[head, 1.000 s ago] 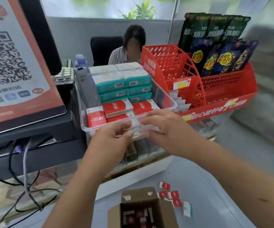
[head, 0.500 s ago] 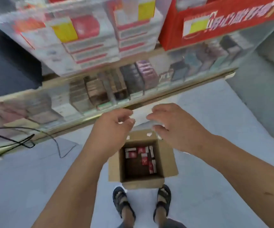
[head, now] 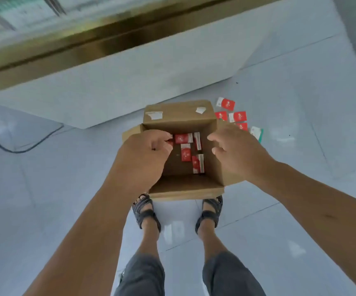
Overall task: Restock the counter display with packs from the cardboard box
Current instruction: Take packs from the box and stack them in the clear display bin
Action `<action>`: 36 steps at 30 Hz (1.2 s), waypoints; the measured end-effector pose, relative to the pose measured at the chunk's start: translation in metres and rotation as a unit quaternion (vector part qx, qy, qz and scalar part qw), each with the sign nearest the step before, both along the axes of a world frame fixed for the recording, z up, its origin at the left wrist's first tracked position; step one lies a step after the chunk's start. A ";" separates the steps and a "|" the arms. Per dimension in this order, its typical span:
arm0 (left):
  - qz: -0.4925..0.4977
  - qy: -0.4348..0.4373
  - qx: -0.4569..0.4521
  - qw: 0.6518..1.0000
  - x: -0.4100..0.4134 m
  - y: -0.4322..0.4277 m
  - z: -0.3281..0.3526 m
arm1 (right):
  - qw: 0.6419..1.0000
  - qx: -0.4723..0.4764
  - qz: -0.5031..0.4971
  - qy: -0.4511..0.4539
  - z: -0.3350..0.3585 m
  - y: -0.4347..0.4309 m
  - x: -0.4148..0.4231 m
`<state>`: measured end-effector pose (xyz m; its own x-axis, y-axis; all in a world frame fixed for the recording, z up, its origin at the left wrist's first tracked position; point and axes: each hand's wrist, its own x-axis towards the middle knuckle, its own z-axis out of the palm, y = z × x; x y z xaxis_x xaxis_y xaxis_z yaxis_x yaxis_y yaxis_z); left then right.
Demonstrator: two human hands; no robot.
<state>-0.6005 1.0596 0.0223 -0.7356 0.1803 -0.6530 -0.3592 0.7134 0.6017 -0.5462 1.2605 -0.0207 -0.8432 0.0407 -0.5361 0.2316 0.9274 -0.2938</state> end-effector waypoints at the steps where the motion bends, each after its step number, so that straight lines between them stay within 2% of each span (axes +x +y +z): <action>1: -0.012 -0.004 -0.001 1.000 0.000 -0.002 -0.020 | 1.000 0.006 -0.008 -0.012 -0.025 -0.004 0.001; 5: -0.078 -0.015 -0.015 0.997 0.002 -0.004 -0.101 | 0.997 0.040 -0.035 -0.063 -0.126 -0.018 0.006; 11: -0.109 -0.035 -0.031 0.993 0.010 -0.003 -0.208 | 0.984 0.068 -0.047 -0.160 -0.257 -0.039 0.018; 14: -0.098 -0.061 -0.044 0.992 0.018 0.002 -0.250 | 0.970 0.115 -0.012 -0.215 -0.310 -0.043 0.022; 18: -0.076 -0.088 -0.048 0.992 0.022 0.007 -0.289 | 0.945 0.127 0.071 -0.294 -0.372 -0.046 0.019; 21: -0.049 -0.095 -0.035 0.994 0.023 0.008 -0.308 | 0.923 0.126 0.077 -0.354 -0.419 -0.050 0.017; 24: -0.026 -0.105 -0.021 0.994 0.022 0.011 -0.320 | 0.932 0.121 0.038 -0.339 -0.462 -0.052 0.021; 27: -0.012 -0.104 -0.007 0.994 0.021 0.014 -0.326 | 0.941 0.158 -0.014 -0.298 -0.486 -0.050 0.026; 30: -0.014 -0.105 -0.005 0.994 0.022 0.015 -0.329 | 0.957 0.111 -0.159 -0.217 -0.491 -0.047 0.030; 34: -0.016 -0.103 0.000 0.995 0.023 0.014 -0.331 | 0.952 0.146 -0.200 -0.181 -0.500 -0.046 0.020; 36: -0.018 -0.090 0.000 0.996 0.021 0.013 -0.332 | 0.951 0.128 -0.207 -0.188 -0.504 -0.047 0.017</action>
<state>-0.5792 1.0729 -0.3098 -0.5995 0.2038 -0.7740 -0.4362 0.7275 0.5295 -0.5287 1.2133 -0.5242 -0.4769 0.4981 -0.7242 0.6374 0.7633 0.1052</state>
